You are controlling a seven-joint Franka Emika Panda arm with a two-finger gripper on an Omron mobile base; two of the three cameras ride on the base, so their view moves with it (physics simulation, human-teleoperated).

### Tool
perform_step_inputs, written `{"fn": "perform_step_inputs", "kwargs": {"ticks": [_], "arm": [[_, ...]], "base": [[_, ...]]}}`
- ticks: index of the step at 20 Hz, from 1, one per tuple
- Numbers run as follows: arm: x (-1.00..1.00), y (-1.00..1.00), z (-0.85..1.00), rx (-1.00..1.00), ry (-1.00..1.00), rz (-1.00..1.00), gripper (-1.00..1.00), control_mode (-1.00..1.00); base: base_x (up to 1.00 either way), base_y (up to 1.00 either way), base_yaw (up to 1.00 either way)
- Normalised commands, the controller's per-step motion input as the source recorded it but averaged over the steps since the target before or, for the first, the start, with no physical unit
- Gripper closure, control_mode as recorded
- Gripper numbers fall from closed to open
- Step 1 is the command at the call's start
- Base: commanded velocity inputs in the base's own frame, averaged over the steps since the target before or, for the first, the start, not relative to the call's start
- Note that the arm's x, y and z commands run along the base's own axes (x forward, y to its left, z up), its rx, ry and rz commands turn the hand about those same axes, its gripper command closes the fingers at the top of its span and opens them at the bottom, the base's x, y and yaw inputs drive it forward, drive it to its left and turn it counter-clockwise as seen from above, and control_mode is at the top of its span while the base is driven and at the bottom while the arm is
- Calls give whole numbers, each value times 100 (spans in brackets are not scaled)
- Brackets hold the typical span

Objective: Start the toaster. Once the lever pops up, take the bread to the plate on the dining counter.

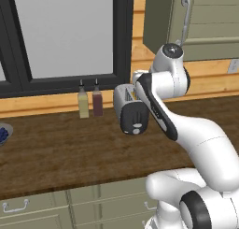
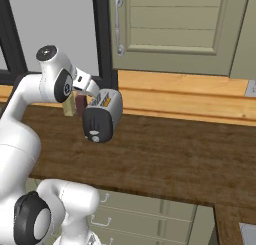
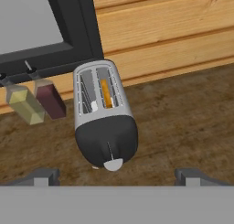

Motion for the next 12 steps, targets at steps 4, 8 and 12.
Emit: {"fn": "perform_step_inputs", "kwargs": {"ticks": [4,8,12], "arm": [[0,0,0,0,0,0,-100,-100],[0,0,0,0,0,0,-100,-100],[0,0,0,0,0,0,-100,-100]], "base": [[0,0,0],[0,0,0],[0,0,0]]}}
